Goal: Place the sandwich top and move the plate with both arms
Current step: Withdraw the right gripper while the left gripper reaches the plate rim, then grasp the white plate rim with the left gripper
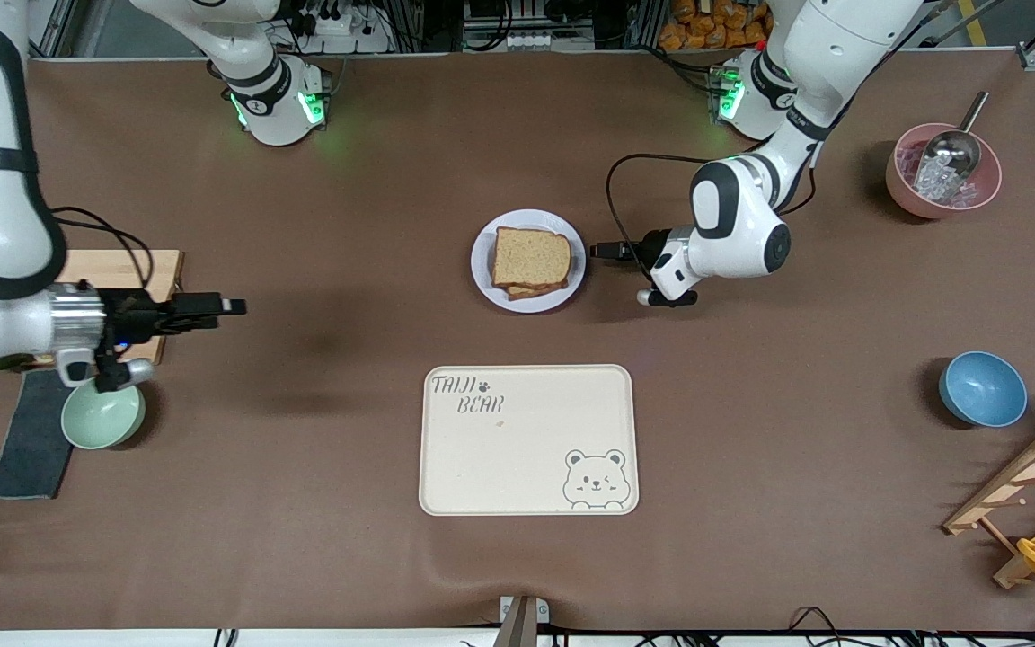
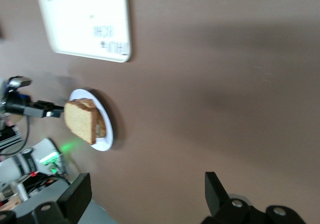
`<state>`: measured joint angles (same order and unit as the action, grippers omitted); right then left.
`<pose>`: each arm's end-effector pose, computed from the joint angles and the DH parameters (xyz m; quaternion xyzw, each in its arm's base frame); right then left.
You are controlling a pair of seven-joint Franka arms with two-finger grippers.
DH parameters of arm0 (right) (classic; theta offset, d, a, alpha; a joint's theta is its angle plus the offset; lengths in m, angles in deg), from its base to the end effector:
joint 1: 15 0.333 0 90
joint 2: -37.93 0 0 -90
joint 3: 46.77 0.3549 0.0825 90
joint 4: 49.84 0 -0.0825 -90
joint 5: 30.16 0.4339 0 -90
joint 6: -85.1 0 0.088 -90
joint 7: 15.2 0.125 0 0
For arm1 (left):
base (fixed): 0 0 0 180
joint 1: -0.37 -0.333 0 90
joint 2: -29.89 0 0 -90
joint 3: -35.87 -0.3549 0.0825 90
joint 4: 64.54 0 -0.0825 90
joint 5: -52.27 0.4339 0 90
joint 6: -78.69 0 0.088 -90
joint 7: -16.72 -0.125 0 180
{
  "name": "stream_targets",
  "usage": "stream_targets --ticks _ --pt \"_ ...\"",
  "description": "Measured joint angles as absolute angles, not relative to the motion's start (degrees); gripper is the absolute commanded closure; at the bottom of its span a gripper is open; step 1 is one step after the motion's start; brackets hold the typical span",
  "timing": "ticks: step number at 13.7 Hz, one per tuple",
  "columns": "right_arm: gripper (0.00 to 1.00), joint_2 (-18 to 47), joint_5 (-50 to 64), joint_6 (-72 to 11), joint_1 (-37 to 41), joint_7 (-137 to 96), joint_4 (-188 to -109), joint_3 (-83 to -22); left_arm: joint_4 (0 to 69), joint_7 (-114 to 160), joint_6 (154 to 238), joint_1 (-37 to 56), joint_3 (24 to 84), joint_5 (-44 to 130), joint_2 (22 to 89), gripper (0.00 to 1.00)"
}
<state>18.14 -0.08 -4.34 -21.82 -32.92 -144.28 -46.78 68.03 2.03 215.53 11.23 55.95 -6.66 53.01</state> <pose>0.6646 -0.0161 0.4012 -0.9440 -0.0365 0.1486 0.2922 0.4359 -0.2975 0.1389 0.9270 0.0516 -0.2019 0.3118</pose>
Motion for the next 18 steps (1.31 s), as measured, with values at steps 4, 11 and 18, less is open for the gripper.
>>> stream_targets --ticks 4,11,18 --pt "0.0 18.4 -9.6 6.3 -21.3 -19.1 -130.7 -45.8 67.9 -0.2 215.8 11.6 56.2 -9.7 53.0 0.0" --pt "0.0 28.3 -20.1 15.1 -19.1 -6.7 -120.7 -45.5 68.0 -0.2 216.9 13.6 56.7 -10.5 54.0 0.0" --pt "0.0 34.3 -24.3 4.1 -17.5 -6.5 -131.7 -45.2 66.8 -0.7 218.2 14.3 56.7 -12.7 55.6 0.0"
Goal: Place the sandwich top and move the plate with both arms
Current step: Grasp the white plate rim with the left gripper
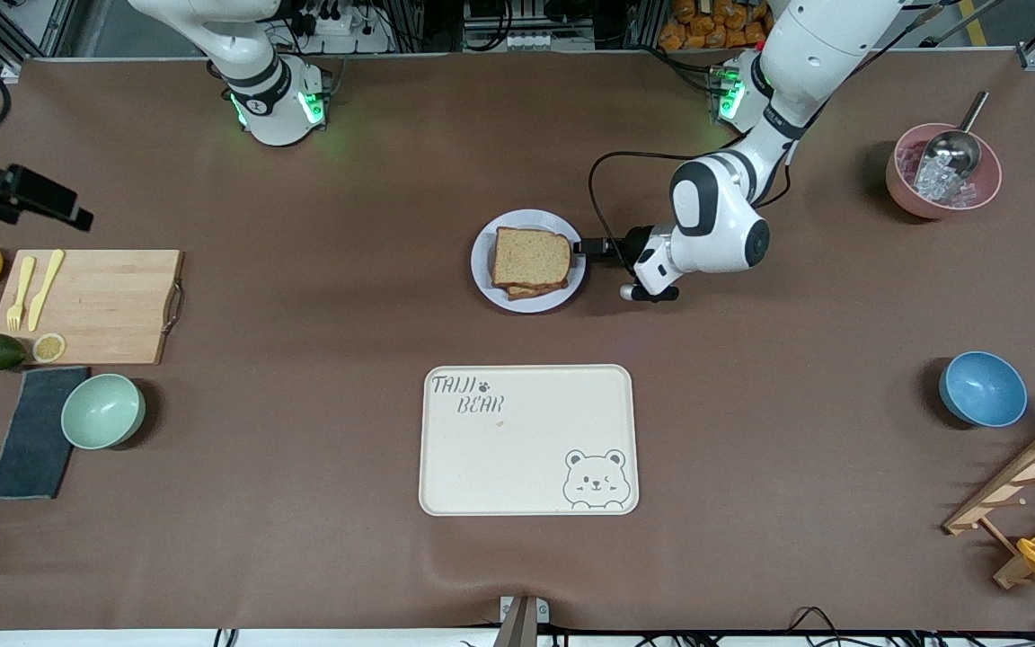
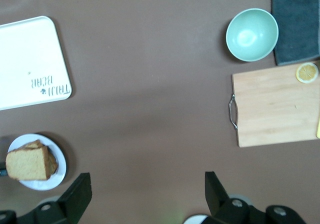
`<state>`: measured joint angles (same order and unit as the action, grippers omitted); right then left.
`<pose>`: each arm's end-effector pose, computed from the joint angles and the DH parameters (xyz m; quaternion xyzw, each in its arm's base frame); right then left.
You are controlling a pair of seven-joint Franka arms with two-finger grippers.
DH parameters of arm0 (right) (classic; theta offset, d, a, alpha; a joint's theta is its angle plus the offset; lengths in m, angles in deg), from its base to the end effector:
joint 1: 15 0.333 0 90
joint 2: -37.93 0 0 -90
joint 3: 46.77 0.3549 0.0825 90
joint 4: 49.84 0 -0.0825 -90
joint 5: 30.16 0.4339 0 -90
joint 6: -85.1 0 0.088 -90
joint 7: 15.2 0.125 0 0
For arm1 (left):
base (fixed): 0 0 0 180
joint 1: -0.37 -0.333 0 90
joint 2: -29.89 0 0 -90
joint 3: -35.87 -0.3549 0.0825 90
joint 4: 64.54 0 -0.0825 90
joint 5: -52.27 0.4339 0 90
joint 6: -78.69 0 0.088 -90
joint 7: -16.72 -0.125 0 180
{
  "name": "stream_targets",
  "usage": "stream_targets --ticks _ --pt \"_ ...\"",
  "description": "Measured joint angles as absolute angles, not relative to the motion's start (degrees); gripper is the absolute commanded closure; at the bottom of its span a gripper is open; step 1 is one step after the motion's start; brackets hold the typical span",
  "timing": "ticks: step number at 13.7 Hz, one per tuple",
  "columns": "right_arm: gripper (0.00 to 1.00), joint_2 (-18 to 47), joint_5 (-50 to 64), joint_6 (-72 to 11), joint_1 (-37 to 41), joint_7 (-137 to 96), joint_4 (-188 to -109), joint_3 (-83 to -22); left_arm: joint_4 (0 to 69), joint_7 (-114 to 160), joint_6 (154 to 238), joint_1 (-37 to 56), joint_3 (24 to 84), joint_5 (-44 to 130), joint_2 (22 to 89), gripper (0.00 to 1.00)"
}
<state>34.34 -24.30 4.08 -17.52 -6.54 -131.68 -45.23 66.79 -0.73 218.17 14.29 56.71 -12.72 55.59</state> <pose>0.6087 0.0030 0.6682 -0.9949 0.0778 0.0418 0.0489 0.4231 -0.3274 0.1255 0.9216 0.0563 -0.1984 0.3287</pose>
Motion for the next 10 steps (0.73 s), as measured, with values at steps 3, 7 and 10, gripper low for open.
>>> stream_targets --ticks 3,7,10 --pt "0.0 34.2 -29.5 0.6 -14.2 -6.5 -133.4 -45.1 65.8 -1.0 218.2 15.3 56.7 -14.0 56.0 0.0" --pt "0.0 34.4 -30.7 0.4 -13.0 -6.4 -133.4 -45.2 65.4 -1.1 218.3 16.3 56.7 -14.2 56.4 0.0" --pt "0.0 34.4 -31.0 0.2 -13.0 -6.4 -133.4 -45.7 65.4 -1.4 219.4 17.4 56.7 -14.2 57.4 0.0"
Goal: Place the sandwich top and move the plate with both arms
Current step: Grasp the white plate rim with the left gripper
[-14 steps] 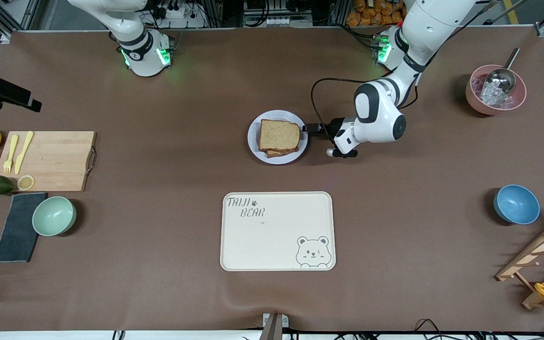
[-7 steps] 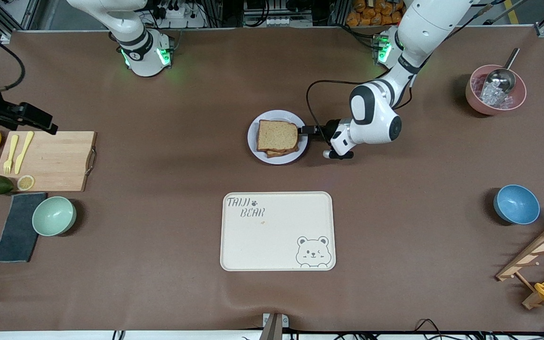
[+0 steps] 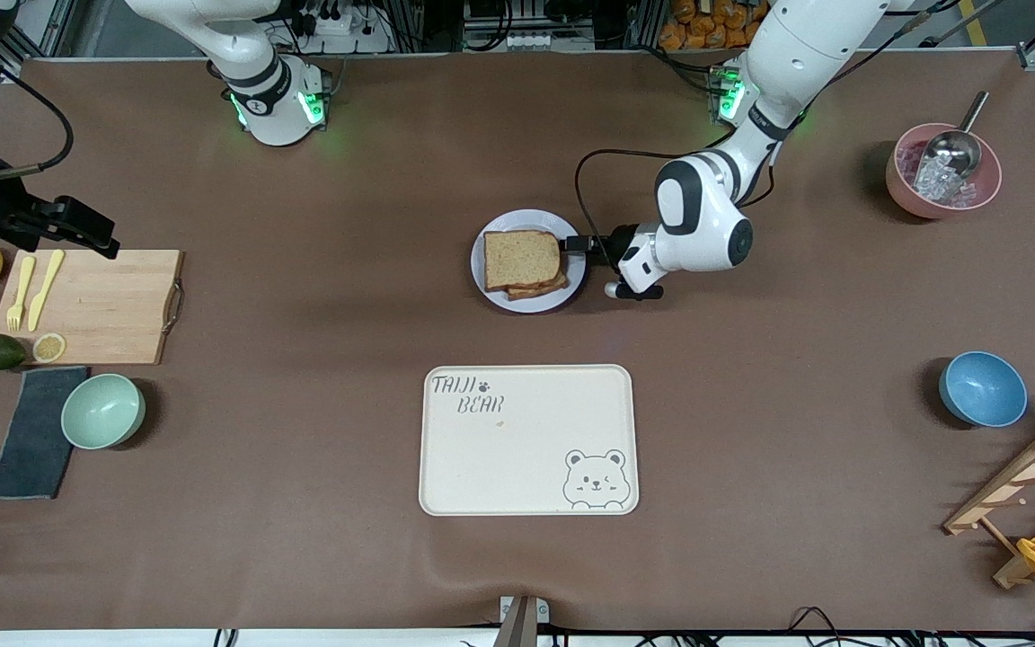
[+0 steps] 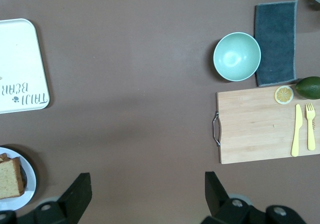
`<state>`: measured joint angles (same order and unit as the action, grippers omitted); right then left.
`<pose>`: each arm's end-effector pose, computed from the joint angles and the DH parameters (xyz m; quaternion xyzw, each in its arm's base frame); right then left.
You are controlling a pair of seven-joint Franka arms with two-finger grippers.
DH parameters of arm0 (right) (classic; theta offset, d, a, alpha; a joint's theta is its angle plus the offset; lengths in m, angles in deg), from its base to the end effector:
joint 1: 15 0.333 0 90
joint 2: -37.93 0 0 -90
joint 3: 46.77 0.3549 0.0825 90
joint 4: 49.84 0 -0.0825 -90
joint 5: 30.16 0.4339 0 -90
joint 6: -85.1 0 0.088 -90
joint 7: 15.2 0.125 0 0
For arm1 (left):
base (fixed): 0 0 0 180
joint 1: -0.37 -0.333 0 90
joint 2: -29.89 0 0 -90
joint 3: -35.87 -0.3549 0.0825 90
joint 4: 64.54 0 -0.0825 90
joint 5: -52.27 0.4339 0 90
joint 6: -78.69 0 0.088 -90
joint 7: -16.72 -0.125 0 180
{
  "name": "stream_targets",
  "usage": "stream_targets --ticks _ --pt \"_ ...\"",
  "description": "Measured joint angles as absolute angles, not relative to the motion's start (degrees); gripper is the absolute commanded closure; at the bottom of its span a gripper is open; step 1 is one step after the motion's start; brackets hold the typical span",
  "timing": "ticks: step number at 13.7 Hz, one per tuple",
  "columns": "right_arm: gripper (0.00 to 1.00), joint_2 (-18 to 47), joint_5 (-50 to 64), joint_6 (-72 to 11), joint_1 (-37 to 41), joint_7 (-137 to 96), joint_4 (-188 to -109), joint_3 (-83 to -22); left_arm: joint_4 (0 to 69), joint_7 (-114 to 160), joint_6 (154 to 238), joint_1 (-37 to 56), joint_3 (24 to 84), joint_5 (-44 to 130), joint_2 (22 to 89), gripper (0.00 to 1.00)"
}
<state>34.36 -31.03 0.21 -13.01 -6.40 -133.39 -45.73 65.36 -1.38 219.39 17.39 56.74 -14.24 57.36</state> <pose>0.6160 0.0302 0.6580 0.9985 -0.0509 -0.0186 0.0090 0.4122 -0.3531 0.1179 0.9217 0.0433 -0.2008 0.3290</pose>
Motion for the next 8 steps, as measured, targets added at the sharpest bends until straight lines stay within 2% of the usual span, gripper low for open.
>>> stream_targets --ticks 1,2,3,4,5,8 --pt "0.0 34.4 -31.1 0.0 -13.0 -6.4 -133.4 -45.8 65.3 -1.5 219.8 17.7 56.7 -14.3 57.5 0.07" --pt "0.0 34.4 -31.1 -0.1 -13.0 -6.4 -133.4 -45.8 65.3 -1.5 220.1 17.8 56.7 -14.5 57.6 0.4" --pt "0.0 34.4 -31.1 -0.2 -13.0 -6.4 -133.4 -45.8 65.3 -1.5 220.3 17.9 56.7 -14.9 57.6 0.63" --pt "0.0 34.4 -31.1 -0.3 -13.0 -6.4 -133.5 -45.9 65.3 -1.9 220.3 18.1 56.7 -15.1 57.6 0.85" --pt "0.0 34.4 -31.1 -0.3 -13.0 -6.4 -133.5 -45.9 65.3 -3.0 220.5 18.3 56.7 -15.3 57.7 0.98" --pt "0.0 34.4 -31.1 -0.3 -13.2 -6.4 -133.5 -46.0 65.3 -5.4 223.6 19.9 56.7 -15.6 57.9 1.0"
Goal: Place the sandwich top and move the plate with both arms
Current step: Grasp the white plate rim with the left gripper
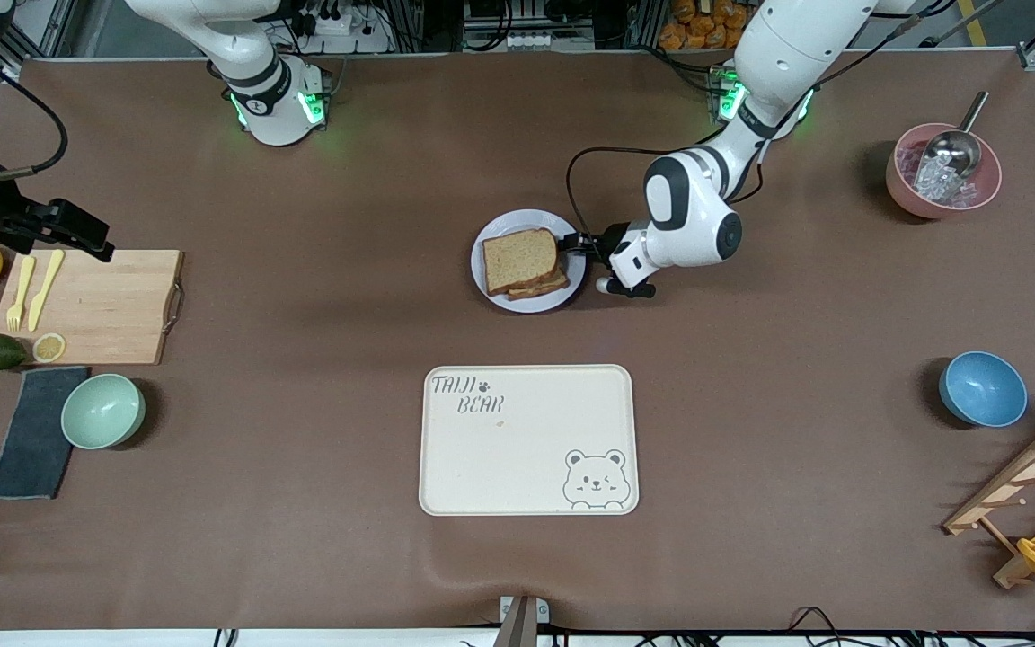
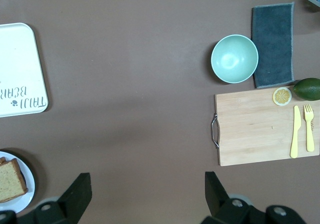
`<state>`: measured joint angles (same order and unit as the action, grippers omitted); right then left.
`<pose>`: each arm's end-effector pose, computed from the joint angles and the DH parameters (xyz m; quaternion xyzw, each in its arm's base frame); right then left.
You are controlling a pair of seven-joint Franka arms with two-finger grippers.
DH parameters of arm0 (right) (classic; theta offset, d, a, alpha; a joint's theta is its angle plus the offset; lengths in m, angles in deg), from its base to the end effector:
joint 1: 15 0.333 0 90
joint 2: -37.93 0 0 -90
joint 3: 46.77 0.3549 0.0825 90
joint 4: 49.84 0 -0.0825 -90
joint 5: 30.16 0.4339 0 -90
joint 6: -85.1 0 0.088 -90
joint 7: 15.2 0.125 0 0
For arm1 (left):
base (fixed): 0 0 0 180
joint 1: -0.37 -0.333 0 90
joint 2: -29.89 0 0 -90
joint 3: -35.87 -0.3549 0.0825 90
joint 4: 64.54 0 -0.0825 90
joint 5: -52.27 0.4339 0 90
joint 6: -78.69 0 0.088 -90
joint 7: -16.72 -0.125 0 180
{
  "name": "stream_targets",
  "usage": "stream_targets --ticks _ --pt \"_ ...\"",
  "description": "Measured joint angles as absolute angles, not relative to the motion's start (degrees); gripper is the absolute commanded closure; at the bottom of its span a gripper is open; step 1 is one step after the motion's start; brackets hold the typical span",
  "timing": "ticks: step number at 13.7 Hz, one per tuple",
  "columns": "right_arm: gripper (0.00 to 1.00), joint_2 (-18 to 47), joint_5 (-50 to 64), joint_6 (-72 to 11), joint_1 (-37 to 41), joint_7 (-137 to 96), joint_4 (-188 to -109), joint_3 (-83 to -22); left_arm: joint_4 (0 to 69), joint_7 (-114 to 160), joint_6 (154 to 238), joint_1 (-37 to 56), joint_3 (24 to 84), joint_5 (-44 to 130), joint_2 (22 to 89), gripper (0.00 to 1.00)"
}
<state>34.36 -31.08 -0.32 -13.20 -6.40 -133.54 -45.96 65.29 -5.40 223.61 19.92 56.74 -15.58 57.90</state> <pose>0.6173 0.0257 0.6574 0.9984 -0.0545 -0.0153 0.0091 0.4046 -0.3650 0.1133 0.9315 0.0115 -0.1691 0.3220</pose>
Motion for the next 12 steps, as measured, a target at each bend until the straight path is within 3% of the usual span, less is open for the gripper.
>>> stream_targets --ticks 12 --pt "0.0 34.3 -31.1 -0.4 -14.1 -6.4 -134.3 -45.9 64.1 -5.7 226.0 21.1 56.8 -16.3 55.8 1.0"
